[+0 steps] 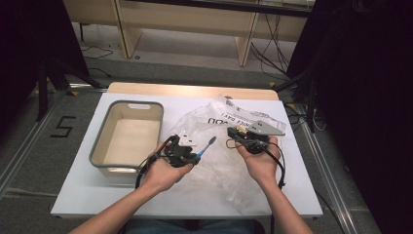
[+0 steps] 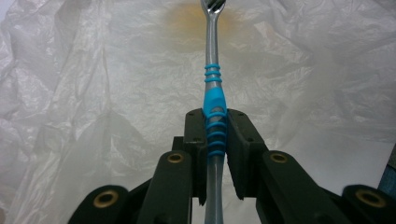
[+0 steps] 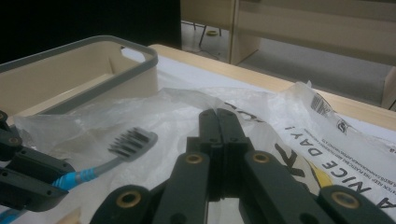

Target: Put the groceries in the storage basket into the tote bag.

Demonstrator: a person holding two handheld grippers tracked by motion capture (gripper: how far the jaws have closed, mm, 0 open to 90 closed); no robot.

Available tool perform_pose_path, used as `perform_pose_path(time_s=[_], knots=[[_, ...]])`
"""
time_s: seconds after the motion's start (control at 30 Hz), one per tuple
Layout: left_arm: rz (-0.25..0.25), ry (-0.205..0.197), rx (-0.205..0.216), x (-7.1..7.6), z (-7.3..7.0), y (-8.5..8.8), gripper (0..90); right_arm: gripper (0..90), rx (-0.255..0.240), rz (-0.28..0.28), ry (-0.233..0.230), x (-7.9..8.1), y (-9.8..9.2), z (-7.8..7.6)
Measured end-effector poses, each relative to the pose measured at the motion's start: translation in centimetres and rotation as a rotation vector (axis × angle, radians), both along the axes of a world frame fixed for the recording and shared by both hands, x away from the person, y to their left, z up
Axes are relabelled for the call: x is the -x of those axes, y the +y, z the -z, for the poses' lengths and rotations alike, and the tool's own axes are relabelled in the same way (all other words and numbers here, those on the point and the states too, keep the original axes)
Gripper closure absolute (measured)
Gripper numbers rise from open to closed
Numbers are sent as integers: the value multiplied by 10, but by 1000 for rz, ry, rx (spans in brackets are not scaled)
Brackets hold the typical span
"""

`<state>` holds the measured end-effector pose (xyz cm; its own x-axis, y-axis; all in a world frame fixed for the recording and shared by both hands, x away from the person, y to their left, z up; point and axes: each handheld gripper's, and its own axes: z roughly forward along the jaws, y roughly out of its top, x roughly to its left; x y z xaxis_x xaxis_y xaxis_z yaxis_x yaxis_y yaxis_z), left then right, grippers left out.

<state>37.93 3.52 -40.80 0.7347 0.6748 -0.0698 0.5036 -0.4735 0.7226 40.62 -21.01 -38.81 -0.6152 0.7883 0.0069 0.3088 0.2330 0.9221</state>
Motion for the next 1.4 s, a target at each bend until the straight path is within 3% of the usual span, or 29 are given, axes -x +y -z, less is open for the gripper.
perform_pose_path(time_s=[0.53,0.9,1.4], knots=[[-15,31,-47,-12,4,-8,785,900,-1,-5,-2,0,1,0],[-21,78,-80,-24,9,-23,784,900,-2,-9,-3,1,3,-1],[-34,88,-103,-38,13,-39,784,900,1,-18,-3,1,4,-1]])
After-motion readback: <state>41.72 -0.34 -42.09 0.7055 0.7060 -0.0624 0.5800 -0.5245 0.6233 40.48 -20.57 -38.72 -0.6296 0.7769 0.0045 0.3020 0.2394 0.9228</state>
